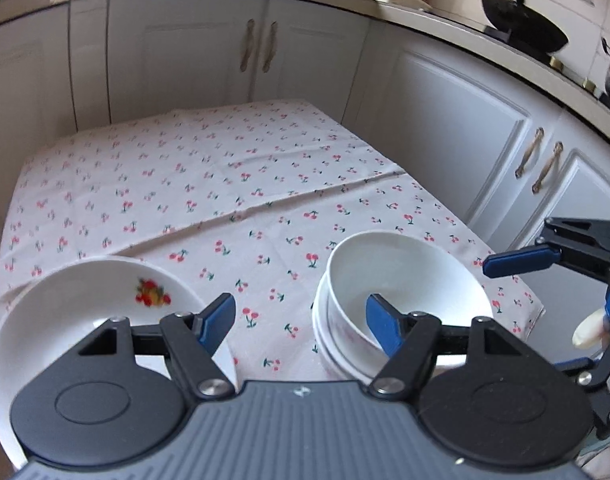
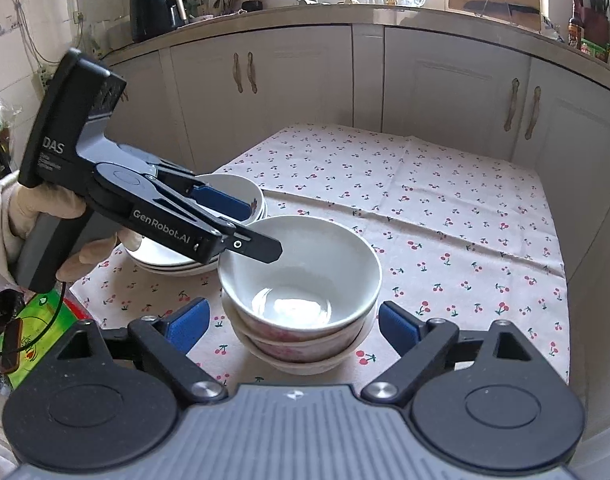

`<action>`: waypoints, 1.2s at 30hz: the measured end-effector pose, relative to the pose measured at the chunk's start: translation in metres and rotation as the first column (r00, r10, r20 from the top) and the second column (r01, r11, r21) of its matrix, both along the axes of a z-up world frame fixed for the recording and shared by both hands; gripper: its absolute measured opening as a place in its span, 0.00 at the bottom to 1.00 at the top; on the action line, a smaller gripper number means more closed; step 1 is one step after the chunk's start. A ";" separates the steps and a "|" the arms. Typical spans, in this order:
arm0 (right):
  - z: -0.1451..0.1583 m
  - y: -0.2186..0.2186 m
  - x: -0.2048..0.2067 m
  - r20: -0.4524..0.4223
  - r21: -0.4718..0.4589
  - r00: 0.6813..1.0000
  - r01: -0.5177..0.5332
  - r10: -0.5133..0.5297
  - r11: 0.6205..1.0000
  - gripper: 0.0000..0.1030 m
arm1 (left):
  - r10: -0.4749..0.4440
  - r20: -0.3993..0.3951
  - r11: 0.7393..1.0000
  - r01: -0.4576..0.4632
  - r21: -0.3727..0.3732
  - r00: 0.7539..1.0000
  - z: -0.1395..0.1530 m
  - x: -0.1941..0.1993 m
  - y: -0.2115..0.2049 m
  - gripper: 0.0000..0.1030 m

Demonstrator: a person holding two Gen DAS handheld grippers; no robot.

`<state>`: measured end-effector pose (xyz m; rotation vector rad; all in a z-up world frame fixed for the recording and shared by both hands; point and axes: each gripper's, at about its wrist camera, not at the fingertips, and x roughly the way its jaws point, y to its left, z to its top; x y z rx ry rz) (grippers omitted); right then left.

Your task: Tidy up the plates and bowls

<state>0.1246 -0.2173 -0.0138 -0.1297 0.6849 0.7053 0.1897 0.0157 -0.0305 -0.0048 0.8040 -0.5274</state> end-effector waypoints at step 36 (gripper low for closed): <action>-0.082 -0.007 0.041 -0.085 -0.208 0.996 -0.049 0.032 0.977 1.00 | -0.301 -0.009 0.927 0.295 0.234 0.954 -0.056 -0.054 -0.057 0.91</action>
